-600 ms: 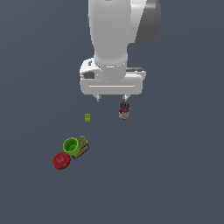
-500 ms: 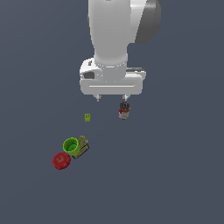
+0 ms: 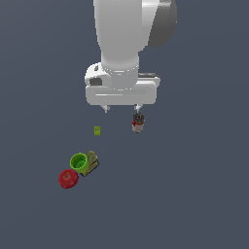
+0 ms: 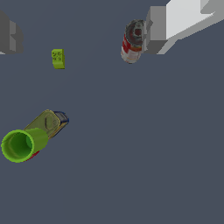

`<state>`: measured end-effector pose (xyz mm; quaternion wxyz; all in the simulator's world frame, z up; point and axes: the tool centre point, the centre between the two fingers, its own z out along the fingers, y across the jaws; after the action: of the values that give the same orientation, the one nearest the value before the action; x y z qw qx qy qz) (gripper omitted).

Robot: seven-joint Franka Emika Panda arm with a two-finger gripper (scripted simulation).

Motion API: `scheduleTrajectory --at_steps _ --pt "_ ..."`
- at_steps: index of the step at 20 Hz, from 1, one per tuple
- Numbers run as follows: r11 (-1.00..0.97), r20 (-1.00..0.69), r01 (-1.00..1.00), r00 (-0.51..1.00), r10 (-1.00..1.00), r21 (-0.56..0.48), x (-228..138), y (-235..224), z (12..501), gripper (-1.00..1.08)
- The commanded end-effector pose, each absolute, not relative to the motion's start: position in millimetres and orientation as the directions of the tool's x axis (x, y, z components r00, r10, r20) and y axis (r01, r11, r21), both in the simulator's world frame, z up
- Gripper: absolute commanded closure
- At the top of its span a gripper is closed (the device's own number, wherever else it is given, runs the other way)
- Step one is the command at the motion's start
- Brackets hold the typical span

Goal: Pick up a designated object from a clutter of objects.

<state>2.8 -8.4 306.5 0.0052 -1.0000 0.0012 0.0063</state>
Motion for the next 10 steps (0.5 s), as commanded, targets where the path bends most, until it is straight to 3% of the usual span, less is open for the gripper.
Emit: scheduleTrajectory --at_steps 1,10 --pt "-1.0 -0.012 -0.001 1.0 -0.001 -0.01 2.9 -8.5 306.5 -0.92" --pt "-1.0 -0.011 0.007 1.0 0.007 -0.015 0.8 -22.3 283.0 -0.92"
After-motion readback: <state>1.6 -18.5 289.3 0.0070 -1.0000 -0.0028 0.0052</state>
